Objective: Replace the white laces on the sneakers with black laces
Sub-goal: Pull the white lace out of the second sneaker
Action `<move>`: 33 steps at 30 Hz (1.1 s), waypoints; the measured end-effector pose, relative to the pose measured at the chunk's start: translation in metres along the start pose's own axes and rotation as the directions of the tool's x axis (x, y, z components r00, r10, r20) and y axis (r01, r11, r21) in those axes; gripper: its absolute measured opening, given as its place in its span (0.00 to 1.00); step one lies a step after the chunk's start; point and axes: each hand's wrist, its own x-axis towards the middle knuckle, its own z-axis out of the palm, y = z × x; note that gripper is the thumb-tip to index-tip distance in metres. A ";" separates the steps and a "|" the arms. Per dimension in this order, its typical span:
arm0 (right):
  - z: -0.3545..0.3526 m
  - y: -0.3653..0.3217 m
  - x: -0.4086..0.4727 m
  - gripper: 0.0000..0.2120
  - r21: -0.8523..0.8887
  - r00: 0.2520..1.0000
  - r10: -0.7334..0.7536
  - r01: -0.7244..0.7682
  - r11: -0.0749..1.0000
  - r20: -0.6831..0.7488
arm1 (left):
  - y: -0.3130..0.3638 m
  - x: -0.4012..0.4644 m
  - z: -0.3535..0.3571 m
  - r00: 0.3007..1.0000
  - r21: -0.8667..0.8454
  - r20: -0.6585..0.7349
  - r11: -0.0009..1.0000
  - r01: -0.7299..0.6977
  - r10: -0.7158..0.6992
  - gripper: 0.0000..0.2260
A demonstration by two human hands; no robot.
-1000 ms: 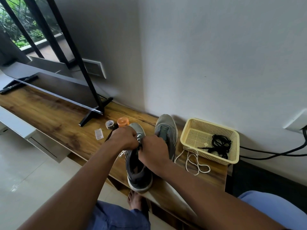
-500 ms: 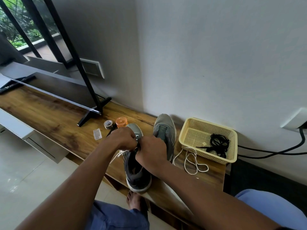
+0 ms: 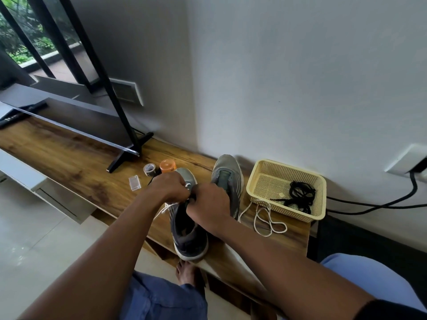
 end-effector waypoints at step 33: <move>0.018 -0.001 0.010 0.07 -0.085 0.974 -0.229 0.227 0.970 -0.003 | -0.026 0.004 0.000 0.996 -0.073 0.060 0.995 0.071 -0.066 0.02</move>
